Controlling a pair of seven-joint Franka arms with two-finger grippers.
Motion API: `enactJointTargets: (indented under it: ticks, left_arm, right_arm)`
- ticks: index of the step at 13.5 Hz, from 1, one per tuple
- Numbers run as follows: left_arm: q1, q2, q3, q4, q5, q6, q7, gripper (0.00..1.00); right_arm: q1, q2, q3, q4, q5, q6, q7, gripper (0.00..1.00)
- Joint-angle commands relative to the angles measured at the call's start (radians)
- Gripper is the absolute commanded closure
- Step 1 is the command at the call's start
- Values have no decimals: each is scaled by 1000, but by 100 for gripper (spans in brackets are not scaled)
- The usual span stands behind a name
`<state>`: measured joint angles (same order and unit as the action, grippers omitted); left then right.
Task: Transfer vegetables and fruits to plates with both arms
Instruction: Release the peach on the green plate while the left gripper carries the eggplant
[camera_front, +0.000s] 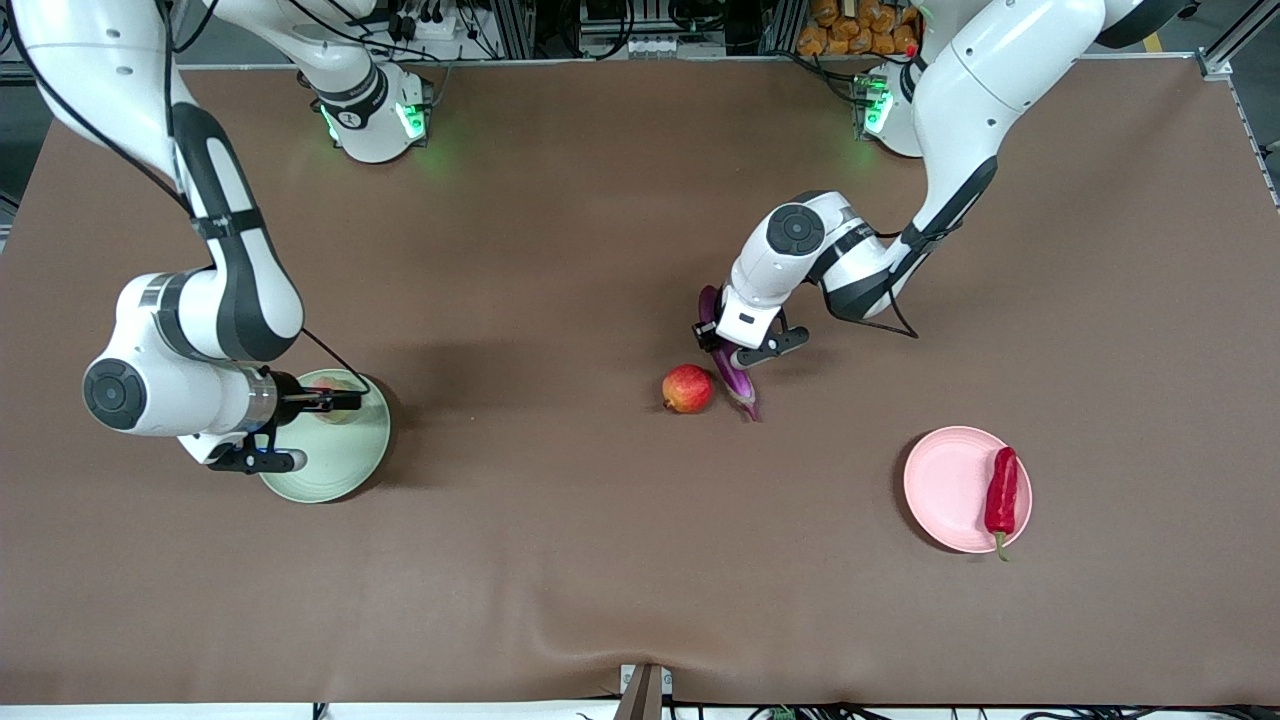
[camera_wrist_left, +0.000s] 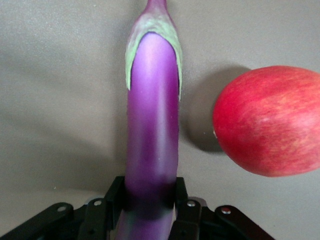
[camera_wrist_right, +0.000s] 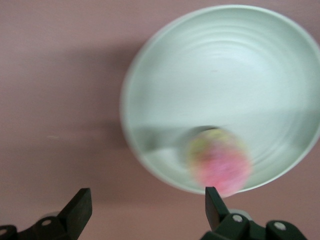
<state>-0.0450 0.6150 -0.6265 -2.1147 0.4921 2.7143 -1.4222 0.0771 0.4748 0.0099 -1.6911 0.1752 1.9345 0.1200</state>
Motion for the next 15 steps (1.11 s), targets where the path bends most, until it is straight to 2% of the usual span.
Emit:
enactJointTargets:
  ticks: [1, 2, 4, 6, 8, 9, 11, 13, 15]
  left_arm:
    - [5, 19, 1, -1, 54, 15, -38, 88]
    - [17, 3, 1, -2, 57, 10, -37, 100]
    - [57, -78, -7, -5, 59, -40, -37, 100]
    - [108, -148, -33, 5, 56, -129, -32, 100]
    - [222, -179, -89, 9, 56, -160, 6, 100]
    - [287, -190, -134, 27, 56, -195, 63, 100]
    - [403, -182, -214, 115, 43, -367, 254, 100]
    - [470, -169, -216, 163, 36, -412, 414, 100]
    - [557, -135, -214, 189, 32, -416, 591, 100]
  right_arm:
    - [96, -2, -2, 79, 41, -25, 223, 0]
    - [142, 7, -2, 91, 38, -17, 312, 0]
    - [211, 28, -4, 138, 30, -17, 417, 0]
    - [202, 36, -7, 143, 12, -15, 417, 0]
    - [210, 47, -7, 143, 4, -19, 432, 0]
    - [239, 50, -4, 148, 13, -11, 487, 0]
    - [297, 71, -4, 159, 20, 42, 633, 0]
    - [357, 105, -2, 178, 47, 112, 757, 0]
    - [417, 186, -1, 266, 88, 152, 852, 0]
